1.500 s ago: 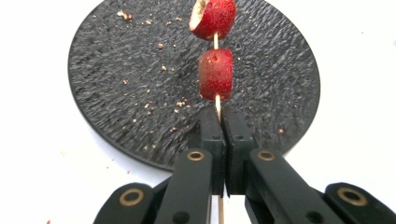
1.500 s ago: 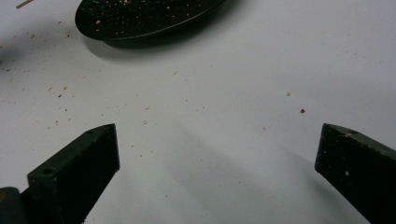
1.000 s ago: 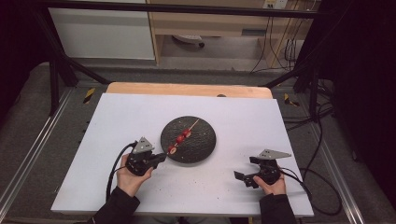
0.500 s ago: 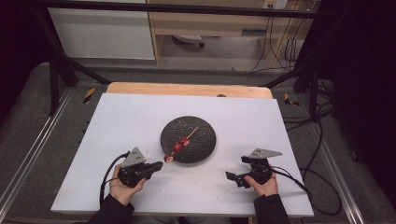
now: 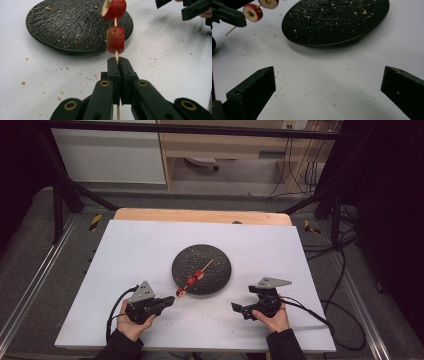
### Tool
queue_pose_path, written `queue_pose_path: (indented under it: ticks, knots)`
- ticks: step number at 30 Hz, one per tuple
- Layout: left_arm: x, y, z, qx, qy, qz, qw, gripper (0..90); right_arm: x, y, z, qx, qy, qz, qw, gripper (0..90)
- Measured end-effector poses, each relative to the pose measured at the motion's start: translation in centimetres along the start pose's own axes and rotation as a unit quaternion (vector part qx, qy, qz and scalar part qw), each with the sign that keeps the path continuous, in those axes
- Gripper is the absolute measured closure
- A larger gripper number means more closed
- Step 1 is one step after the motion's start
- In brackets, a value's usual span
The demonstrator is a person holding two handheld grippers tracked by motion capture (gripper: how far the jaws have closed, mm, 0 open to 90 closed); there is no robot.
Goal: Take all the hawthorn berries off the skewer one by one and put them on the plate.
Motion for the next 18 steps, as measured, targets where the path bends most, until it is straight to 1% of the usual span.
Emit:
queue_pose_path:
  ticks: [3, 7, 9, 11, 14, 18]
  knots:
    - [-0.2, 0.0, 0.0, -0.003, -0.002, -0.003, 1.0, 88.4, 0.5, -0.5, 0.8, 0.003, 0.005, 0.005, 1.0, 0.8]
    - [-0.3, 0.0, 0.0, -0.002, -0.001, -0.004, 1.0, 88.4, 0.8, -1.2, 2.2, 0.003, 0.013, 0.002, 0.9999, 1.6]
    - [-0.4, 0.0, 0.0, -0.005, -0.003, -0.004, 1.0, 88.4, 1.0, -1.4, 3.0, -0.007, 0.009, 0.005, 0.9999, 2.4]
    - [-0.5, 0.0, 0.0, -0.003, -0.006, -0.004, 1.0, 88.4, 1.2, -1.7, 3.7, -0.015, 0.005, 0.011, 0.9998, 3.0]
    - [-0.7, -0.2, 0.0, -0.002, -0.01, -0.005, 0.9999, 88.4, 1.4, -2.1, 4.7, -0.025, -0.001, 0.013, 0.9996, 4.6]
    - [-1.0, -0.3, -0.1, -0.001, -0.012, -0.008, 0.9999, 88.4, 1.4, -2.7, 5.8, -0.041, -0.012, 0.019, 0.9989, 9.0]
Point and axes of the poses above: each handheld gripper's, and its own axes: y roughly backward along the jaws, z roughly out of its top, x roughly to its left, the point moved 5 cm from there along -y, roughly forward along the jaws, and after that the axes turned 15 degrees about y, right-handed, at the moved point
